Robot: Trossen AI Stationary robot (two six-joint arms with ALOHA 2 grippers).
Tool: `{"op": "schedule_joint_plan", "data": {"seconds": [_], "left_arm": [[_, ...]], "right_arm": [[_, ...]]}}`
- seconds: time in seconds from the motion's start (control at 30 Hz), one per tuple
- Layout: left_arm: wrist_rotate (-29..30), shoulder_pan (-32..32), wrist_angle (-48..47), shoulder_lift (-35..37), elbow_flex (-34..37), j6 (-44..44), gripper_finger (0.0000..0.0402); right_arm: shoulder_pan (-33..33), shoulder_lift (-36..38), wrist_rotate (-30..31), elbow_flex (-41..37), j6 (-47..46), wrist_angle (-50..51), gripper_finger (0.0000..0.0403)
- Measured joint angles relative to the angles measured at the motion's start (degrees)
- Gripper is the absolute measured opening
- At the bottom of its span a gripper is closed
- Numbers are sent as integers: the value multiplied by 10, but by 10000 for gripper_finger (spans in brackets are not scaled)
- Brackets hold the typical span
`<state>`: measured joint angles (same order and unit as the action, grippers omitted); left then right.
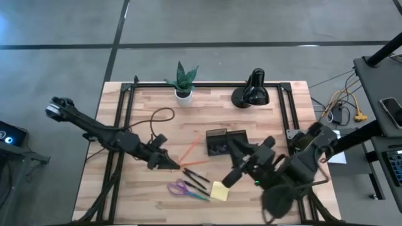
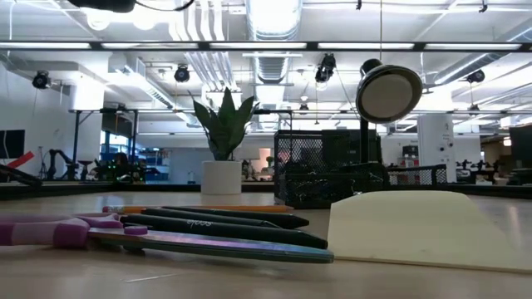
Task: Pick and place office supplies into organizer
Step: Put the left orange pencil into the black desk organizer
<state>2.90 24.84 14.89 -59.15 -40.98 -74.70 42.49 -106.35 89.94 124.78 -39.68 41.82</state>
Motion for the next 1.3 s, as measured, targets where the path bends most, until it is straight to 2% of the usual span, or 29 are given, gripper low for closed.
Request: {"op": "schedule_joint_plan", "data": {"seconds": [0.13, 0.27, 0.43, 0.63, 0.77, 1.07, 1.3], "left_arm": [[-5, 0, 93, -17, 36, -20, 7], [-7, 0, 142, -24, 57, -50, 7], [-8, 0, 157, -24, 60, -64, 7], [-8, -2, 177, -15, 62, -42, 7], [12, -7, 178, -10, 68, -40, 7], [17, -44, 257, -13, 73, -71, 7], [8, -45, 289, -12, 76, -74, 7]], "right_arm": [[14, 28, 1, 12, -2, -7, 71], [15, 34, 1, 25, -2, -6, 68], [14, 37, 1, 43, -2, -7, 72], [13, 35, 0, 44, -2, -5, 77], [14, 35, 1, 44, -2, -6, 75], [14, 35, 0, 44, -2, -6, 70], [14, 35, 0, 43, -2, -6, 78]]}}
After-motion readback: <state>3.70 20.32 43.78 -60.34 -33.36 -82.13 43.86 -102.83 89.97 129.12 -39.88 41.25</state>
